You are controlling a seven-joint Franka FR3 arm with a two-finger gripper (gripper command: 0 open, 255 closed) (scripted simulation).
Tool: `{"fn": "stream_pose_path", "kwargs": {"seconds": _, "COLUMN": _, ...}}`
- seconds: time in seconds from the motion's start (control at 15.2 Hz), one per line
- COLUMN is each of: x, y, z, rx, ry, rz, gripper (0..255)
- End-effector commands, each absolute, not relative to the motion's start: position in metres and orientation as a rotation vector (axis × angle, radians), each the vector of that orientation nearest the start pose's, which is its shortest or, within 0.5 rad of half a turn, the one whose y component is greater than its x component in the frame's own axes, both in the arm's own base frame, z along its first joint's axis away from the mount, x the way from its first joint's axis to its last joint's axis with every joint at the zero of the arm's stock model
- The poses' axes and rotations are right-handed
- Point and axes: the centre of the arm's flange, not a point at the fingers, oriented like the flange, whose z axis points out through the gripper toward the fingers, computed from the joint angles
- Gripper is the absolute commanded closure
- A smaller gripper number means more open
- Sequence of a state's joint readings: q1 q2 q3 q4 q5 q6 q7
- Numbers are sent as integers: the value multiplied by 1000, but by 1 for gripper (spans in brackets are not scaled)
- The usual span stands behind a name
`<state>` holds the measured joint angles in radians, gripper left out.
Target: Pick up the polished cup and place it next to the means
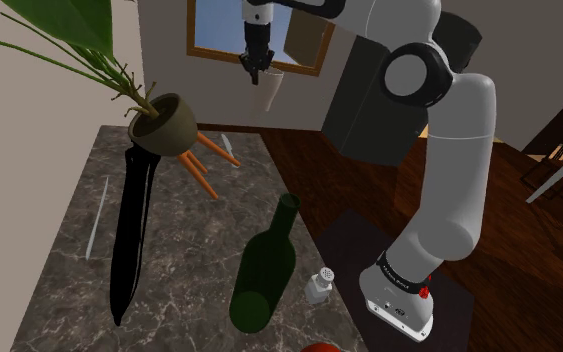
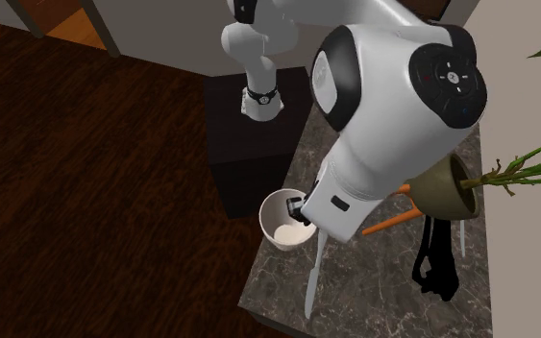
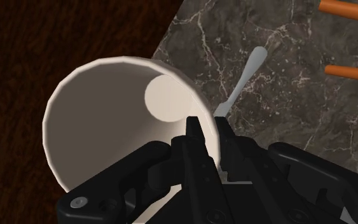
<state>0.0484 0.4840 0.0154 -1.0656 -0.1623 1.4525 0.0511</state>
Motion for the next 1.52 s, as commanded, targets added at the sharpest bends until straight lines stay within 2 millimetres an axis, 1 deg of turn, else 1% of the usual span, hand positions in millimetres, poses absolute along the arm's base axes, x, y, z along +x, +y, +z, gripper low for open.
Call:
{"fn": "stream_pose_path", "kwargs": {"seconds": 0.0, "x": 679, "y": 23, "z": 563, "rx": -3298, "ry": 0, "rz": 145, "gripper": 255}}
{"fn": "stream_pose_path", "kwargs": {"seconds": 0.07, "x": 679, "y": 23, "z": 567, "rx": -3298, "ry": 0, "rz": 145, "gripper": 255}}
{"fn": "stream_pose_path", "kwargs": {"seconds": 1.45, "x": 553, "y": 270, "z": 569, "rx": -3298, "ry": 0, "rz": 145, "gripper": 255}}
